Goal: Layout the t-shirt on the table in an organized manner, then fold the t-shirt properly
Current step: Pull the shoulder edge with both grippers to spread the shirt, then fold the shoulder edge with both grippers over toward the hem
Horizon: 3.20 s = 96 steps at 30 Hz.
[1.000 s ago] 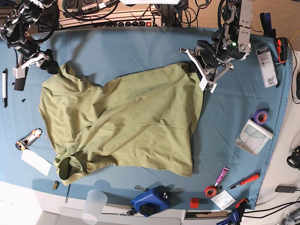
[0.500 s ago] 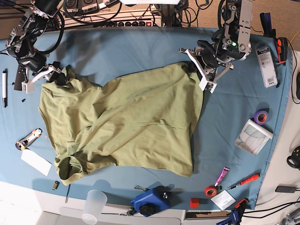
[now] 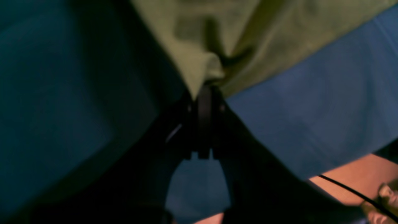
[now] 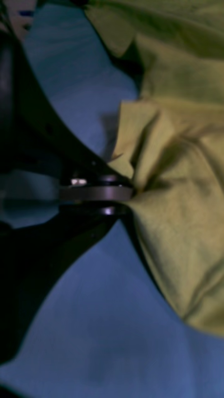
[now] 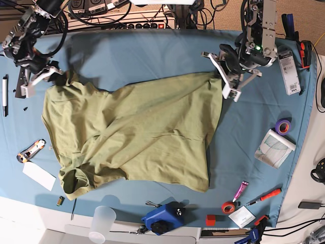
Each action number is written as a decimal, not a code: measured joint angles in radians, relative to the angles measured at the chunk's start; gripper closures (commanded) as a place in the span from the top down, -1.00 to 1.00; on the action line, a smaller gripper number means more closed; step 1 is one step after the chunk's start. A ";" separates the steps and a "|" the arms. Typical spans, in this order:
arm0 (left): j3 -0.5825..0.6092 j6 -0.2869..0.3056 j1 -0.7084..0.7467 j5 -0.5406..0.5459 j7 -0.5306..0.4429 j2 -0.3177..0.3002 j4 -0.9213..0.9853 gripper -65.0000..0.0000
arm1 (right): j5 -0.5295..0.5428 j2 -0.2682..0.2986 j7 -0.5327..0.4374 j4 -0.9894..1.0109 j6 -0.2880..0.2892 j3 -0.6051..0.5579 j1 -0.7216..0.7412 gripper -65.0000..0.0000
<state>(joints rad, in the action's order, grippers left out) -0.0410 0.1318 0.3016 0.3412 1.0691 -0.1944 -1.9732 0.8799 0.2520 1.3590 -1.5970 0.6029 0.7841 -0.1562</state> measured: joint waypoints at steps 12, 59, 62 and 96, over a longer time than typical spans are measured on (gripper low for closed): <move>-0.040 0.060 0.056 0.121 0.086 -0.002 -0.033 -1.00 | 0.009 0.003 0.054 -0.217 0.001 0.092 -0.155 -1.00; -0.263 0.127 0.138 0.246 0.030 -0.053 -0.150 -1.00 | -0.010 0.008 -0.032 -0.220 0.082 0.169 -0.162 -1.00; -0.263 0.127 0.113 0.245 0.029 -0.053 -0.150 -1.00 | -0.059 0.008 -0.064 -0.220 0.082 0.118 -0.145 -1.00; -0.077 0.121 -0.253 0.106 -0.102 -0.050 0.204 -1.00 | -0.522 0.009 -0.421 0.159 -0.027 -0.087 0.201 -1.00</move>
<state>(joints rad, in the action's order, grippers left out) -0.1181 0.2527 0.0490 0.4469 0.9668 -0.2443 -1.7695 0.3580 0.2607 0.9379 -1.4380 0.5755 0.6971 0.0444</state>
